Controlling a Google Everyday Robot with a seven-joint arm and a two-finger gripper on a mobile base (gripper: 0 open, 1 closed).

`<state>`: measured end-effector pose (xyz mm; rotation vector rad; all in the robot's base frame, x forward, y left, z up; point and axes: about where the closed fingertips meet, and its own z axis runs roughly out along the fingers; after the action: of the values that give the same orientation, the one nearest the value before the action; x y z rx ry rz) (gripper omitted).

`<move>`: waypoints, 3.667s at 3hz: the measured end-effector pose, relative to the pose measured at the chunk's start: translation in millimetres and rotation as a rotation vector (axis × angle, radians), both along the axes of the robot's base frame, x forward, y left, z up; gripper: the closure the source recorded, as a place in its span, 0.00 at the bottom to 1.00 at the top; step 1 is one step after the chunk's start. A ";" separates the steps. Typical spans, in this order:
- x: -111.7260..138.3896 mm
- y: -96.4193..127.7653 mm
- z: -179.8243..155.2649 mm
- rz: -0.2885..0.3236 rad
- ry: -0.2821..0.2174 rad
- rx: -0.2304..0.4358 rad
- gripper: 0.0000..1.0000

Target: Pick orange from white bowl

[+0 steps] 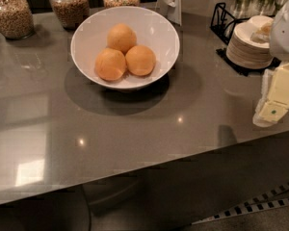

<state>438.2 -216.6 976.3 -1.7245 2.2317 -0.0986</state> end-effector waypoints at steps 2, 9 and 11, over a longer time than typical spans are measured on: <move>15.6 7.6 2.6 0.005 -0.052 0.072 0.00; 195.1 188.5 -23.9 0.172 -0.223 0.477 0.00; 214.2 203.6 -54.4 0.155 -0.205 0.468 0.20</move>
Offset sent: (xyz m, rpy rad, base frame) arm 0.0430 0.0188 0.0037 0.1982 -0.1228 0.0150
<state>652.4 -13.0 921.8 -1.5399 1.7889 0.2520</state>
